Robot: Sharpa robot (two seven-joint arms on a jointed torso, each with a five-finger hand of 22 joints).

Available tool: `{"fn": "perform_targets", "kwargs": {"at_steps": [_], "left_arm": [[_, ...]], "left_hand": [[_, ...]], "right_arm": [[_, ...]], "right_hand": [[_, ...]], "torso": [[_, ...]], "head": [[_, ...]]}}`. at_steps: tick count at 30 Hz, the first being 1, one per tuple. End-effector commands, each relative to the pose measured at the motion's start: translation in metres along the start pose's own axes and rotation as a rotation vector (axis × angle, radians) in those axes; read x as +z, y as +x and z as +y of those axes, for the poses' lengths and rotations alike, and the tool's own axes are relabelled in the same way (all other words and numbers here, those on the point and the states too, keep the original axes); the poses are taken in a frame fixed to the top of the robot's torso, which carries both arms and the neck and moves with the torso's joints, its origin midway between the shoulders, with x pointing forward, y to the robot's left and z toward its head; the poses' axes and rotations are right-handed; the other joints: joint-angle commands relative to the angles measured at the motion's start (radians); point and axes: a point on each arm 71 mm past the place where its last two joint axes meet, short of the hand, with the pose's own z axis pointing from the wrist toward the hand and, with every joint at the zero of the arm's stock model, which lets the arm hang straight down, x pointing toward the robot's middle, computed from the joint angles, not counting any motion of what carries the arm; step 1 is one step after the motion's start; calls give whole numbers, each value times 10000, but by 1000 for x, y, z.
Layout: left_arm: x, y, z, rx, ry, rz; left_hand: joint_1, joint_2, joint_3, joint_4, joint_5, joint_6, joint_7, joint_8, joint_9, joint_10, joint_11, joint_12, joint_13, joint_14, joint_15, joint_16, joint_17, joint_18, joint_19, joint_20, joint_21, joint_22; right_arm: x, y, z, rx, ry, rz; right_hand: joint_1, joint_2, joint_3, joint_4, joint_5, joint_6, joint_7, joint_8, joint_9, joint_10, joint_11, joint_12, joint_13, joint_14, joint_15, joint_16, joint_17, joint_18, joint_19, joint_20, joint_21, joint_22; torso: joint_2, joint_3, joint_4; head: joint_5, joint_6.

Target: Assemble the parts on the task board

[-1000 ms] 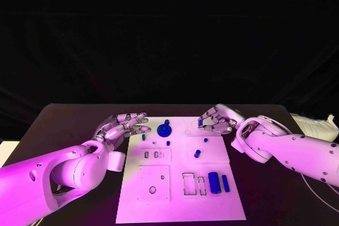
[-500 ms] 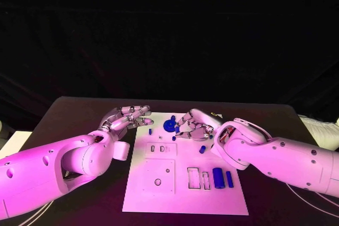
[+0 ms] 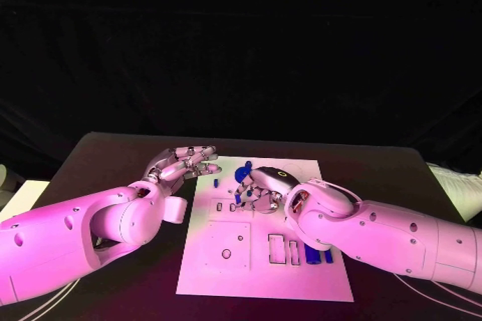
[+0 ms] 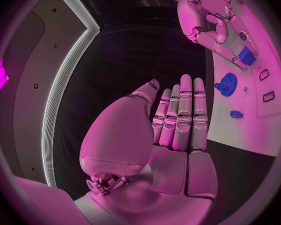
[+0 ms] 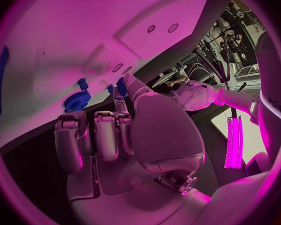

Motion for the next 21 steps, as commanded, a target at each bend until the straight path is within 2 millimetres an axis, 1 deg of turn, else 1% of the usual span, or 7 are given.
{"fn": "perform_targets", "kwargs": {"at_steps": [1, 6, 11, 16, 19, 21], "left_arm": [[0, 4, -1, -162, 59, 277], [0, 6, -1, -178, 52, 316], [-1, 7, -1, -195, 48, 355], [-1, 7, -1, -197, 43, 359], [-1, 7, -1, -199, 41, 363], [-1, 7, 0, -203, 38, 373]], "left_hand": [[63, -5, 83, -2, -51, 29, 18, -44, 12, -25, -6, -5, 7, -35, -14, -68, 15, 129, -1, 63, -44, -8], [63, -5, 83, -2, -51, 29, 18, -44, 12, -25, -6, -5, 7, -35, -14, -68, 15, 129, -1, 63, -44, -8], [60, -7, 92, -6, -53, 34, 16, -44, 12, -19, -8, -5, 7, -33, -16, -72, 21, 129, 2, 61, -44, -10], [60, -7, 92, -6, -53, 34, 16, -44, 12, -19, -8, -5, 7, -33, -16, -72, 21, 129, 2, 61, -44, -10], [60, -7, 92, -6, -53, 34, 16, -44, 12, -19, -8, -5, 7, -33, -16, -72, 21, 129, 2, 61, -44, -10], [60, -7, 92, -6, -53, 34, 16, -44, 12, -19, -8, -5, 7, -33, -16, -72, 21, 129, 2, 61, -44, -10]], "right_arm": [[1, 7, 1, -679, 148, 469], [3, 13, 0, -838, 250, 673], [4, 17, -3, -923, 356, 840], [4, 19, -4, -997, 463, 901], [3, 19, -6, -1059, 530, 888], [3, 19, -7, -1098, 576, 888]], "right_hand": [[49, 176, 36, 2, -25, 253, -193, 56, 94, 1048, -77, 35, 2632, 742, -61, -11, 1227, -142, 1047, -54, 24, 2632], [38, 173, 35, 2, -33, 253, -192, 54, 95, 1048, -77, 35, 2632, 742, -61, -10, 1229, -142, 1047, -55, 24, 2632], [12, 164, 32, 3, -45, 254, -191, 49, 96, 1048, -74, 35, 2632, 742, -60, -12, 1226, -142, 1047, -55, 24, 2632], [-3, 159, 30, 5, -49, 253, -189, 45, 96, 1048, -73, 35, 2632, 743, -60, -10, 1231, -142, 1047, -56, 24, 2632], [-26, 153, 32, 3, -36, 252, -190, 38, 97, 1048, -73, 35, 2632, 742, -59, -13, 1228, -142, 1047, -56, 24, 2632], [-37, 150, 47, -11, 20, 252, -193, 29, 99, 1048, -76, 35, 2632, 743, -60, -13, 1229, -142, 1047, -57, 24, 2632]], "torso": [[7, 6, 6], [6, 17, -10], [11, 18, -16], [10, 33, -21], [7, 30, -18], [11, 27, -16]], "head": [[13, -40], [42, -60], [48, -76], [23, -85], [15, -83], [-17, -79]]}}
